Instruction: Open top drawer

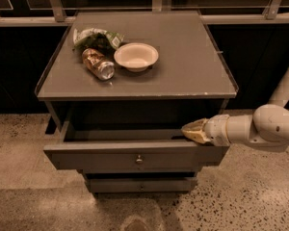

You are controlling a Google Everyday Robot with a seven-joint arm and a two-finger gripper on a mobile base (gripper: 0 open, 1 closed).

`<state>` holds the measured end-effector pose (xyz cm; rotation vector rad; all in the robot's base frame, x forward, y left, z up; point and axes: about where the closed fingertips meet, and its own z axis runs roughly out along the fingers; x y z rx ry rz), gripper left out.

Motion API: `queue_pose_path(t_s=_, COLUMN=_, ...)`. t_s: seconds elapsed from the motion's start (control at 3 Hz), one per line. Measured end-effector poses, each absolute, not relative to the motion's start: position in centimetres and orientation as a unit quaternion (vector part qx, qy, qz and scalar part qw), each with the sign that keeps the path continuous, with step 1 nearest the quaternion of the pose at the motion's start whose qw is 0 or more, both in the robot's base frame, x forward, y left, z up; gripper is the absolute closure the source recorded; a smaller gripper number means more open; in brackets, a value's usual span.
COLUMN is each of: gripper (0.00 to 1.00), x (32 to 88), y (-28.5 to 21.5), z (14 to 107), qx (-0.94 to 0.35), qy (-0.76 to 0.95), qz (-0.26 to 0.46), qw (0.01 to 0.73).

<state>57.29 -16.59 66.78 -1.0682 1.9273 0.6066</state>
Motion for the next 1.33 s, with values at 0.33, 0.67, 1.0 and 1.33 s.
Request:
queue_pose_path(t_s=0.33, gripper=1.00, x=54.7, y=-15.2, z=66.9, qx=-0.434, qy=0.767, qz=0.255, qw=0.397)
queue_pose_path(t_s=0.67, gripper=1.00, x=54.8, y=-15.2, z=66.9, qx=-0.434, qy=0.767, qz=0.255, qw=0.397)
queue_pose_path(t_s=1.0, gripper=1.00, x=51.1, y=-13.5, z=67.2, qx=-0.449, qy=0.767, qz=0.271, qw=0.369)
queue_pose_path(t_s=1.33, gripper=1.00, x=50.5, y=-13.2, z=67.3, qx=-0.452, qy=0.767, qz=0.273, qw=0.364)
